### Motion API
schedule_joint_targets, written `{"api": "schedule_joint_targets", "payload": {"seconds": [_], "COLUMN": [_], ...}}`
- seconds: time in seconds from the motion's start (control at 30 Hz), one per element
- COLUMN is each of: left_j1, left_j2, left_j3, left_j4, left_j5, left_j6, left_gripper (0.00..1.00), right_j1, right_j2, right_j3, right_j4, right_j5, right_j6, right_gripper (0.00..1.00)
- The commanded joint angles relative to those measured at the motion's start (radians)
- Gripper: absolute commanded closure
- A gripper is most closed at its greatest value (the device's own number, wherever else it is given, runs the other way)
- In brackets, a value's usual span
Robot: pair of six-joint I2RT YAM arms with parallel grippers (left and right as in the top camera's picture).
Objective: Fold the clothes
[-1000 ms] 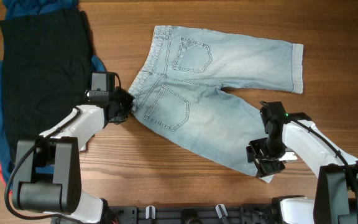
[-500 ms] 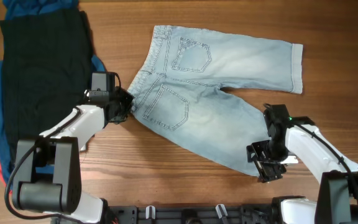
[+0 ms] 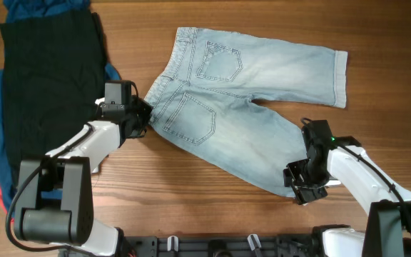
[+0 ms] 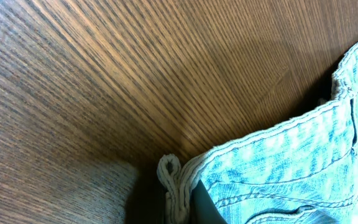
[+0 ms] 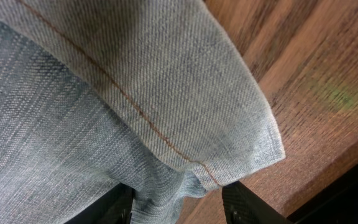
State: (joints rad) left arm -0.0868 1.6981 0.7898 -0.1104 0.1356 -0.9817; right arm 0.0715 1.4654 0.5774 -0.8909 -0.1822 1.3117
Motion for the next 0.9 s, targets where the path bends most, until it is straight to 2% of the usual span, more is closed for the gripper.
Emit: {"api": "schedule_joint_targets", "payload": {"seconds": [0.0,0.07,0.1,0.13,0.17,0.2,0.27,0.4,0.43,0.7,0.87], "left_j1": [0.013,0.013,0.013,0.013,0.013,0.013,0.013,0.013,0.016,0.072,0.074], "left_j2": [0.01,0.01,0.01,0.01,0.01,0.01,0.01,-0.035,-0.068,-0.414,-0.592], "left_j3": [-0.003,-0.003,-0.003,-0.003,-0.003,-0.003,-0.003,-0.002,-0.002,-0.002,-0.002], "left_j4": [0.026,0.033,0.037,0.039,0.041,0.044,0.047,0.038,0.025,-0.121,-0.2], "left_j5": [-0.081,-0.081,-0.081,-0.081,-0.081,-0.081,-0.081,-0.082,-0.081,-0.085,-0.111], "left_j6": [-0.021,-0.021,-0.021,-0.021,-0.021,-0.021,-0.02,0.011,0.029,0.117,0.15], "left_gripper": [0.96,0.96,0.96,0.96,0.96,0.96,0.96,0.96,0.96,0.96,0.96], "right_j1": [0.023,0.023,0.023,0.023,0.023,0.023,0.023,0.009,-0.006,-0.117,-0.14], "right_j2": [0.241,0.275,0.29,0.307,0.325,0.334,0.333,0.273,0.232,-0.12,-0.228], "right_j3": [-0.266,-0.266,-0.266,-0.266,-0.266,-0.266,-0.263,-0.179,-0.134,0.244,0.504], "right_j4": [0.747,0.771,0.779,0.782,0.782,0.782,0.797,0.809,0.762,0.219,-0.017], "right_j5": [0.396,0.391,0.388,0.385,0.381,0.36,0.307,0.143,0.092,0.055,0.077], "right_j6": [0.048,0.048,0.048,0.048,0.048,0.036,-0.016,-0.41,-0.48,-0.702,-0.816], "right_gripper": [0.48,0.49,0.56,0.67,0.83,0.96,0.96,0.96,0.96,0.96,0.96]}}
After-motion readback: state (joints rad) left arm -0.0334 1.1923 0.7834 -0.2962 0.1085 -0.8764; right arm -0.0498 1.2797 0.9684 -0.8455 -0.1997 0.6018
